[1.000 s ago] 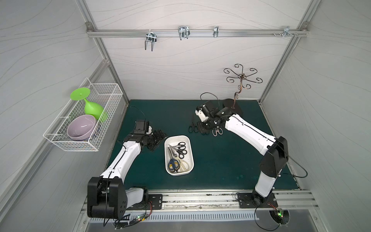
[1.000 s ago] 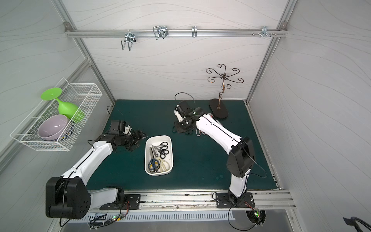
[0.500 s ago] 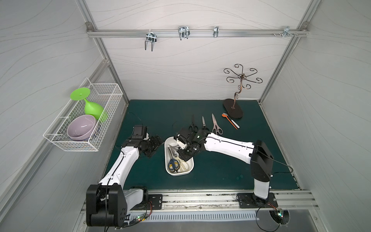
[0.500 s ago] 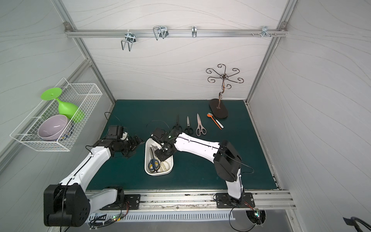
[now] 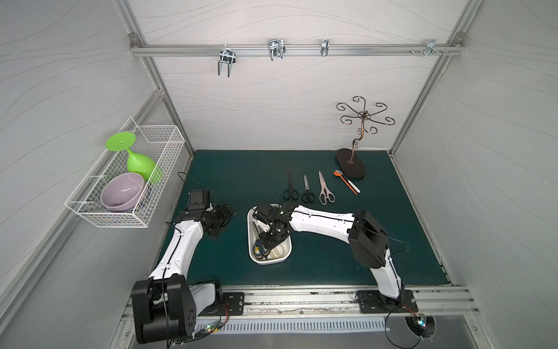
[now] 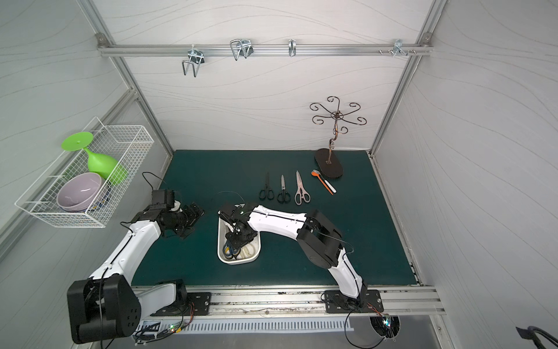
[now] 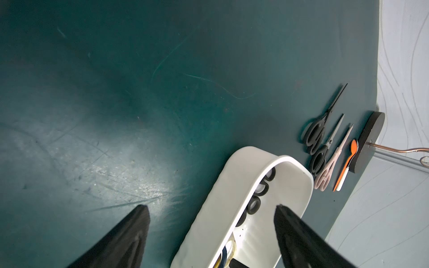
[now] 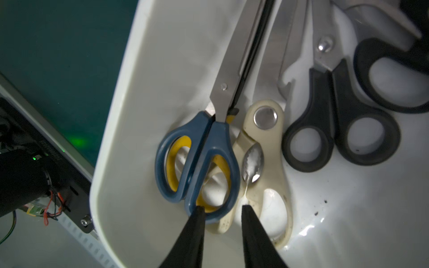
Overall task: Take the scissors out of the storage box
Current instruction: Pick up the scissors from the storage box.
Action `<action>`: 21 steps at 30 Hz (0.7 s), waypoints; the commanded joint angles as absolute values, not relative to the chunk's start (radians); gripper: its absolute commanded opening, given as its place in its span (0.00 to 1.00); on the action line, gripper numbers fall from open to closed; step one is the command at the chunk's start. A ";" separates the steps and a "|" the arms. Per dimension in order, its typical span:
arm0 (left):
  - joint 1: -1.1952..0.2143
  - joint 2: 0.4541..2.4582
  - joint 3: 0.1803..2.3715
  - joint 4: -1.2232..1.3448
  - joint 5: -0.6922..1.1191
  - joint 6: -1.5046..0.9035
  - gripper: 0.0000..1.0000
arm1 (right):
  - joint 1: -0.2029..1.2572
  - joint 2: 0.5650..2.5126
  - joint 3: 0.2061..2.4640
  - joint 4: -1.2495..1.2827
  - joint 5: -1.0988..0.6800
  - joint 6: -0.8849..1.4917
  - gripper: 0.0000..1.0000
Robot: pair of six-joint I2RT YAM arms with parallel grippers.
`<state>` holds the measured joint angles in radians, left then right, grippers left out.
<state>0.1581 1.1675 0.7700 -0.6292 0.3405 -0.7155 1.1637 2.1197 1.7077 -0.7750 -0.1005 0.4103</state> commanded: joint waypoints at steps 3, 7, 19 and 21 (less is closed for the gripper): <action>0.169 1.170 0.785 -0.611 0.345 -0.718 0.89 | 1.166 2.166 1.766 -0.841 -0.059 0.433 0.32; 0.170 1.167 0.784 -0.612 0.347 -0.712 0.89 | 1.166 2.181 1.784 -0.862 -0.041 0.441 0.31; 0.170 1.166 0.784 -0.611 0.359 -0.708 0.89 | 1.172 2.216 1.805 -0.886 -0.048 0.431 0.30; 0.170 1.166 0.784 -0.612 0.357 -0.706 0.89 | 1.172 2.226 1.813 -0.890 -0.049 0.430 0.29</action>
<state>0.1638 1.1679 0.7700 -0.6292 0.3515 -0.7143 1.1648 2.2021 1.7870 -0.8467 -0.0525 0.4286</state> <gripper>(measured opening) 0.886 0.296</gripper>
